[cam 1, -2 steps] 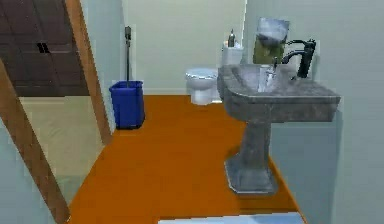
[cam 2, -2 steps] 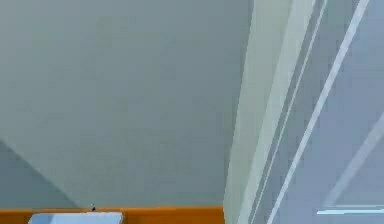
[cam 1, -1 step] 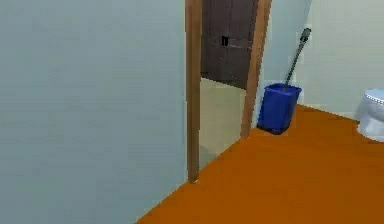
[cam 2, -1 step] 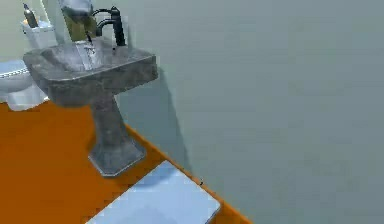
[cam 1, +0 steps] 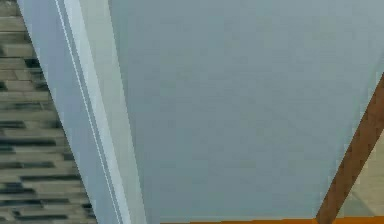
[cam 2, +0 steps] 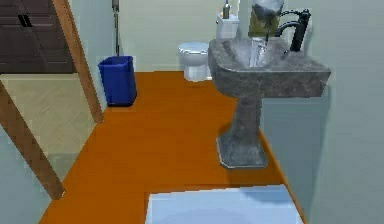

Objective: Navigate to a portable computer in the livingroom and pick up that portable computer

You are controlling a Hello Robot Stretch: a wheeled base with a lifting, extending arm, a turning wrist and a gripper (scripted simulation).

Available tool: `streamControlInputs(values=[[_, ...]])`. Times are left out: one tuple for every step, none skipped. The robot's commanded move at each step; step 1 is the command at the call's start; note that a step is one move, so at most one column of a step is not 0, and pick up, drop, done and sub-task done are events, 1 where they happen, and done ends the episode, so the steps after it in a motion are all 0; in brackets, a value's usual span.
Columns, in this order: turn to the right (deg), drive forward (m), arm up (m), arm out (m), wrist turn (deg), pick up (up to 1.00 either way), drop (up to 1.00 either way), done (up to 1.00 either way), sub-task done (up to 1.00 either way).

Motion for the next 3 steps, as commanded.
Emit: streamControlInputs(values=[[-12.0,0.0,0.0,0.0,0.0,0.0,0.0,0.0,0.0],[0.0,0.25,0.0,0.0,0.0,0.0,0.0,0.0,0.0],[45.0,0.0,0.0,0.0,0.0,0.0,0.0,0.0,0.0]])
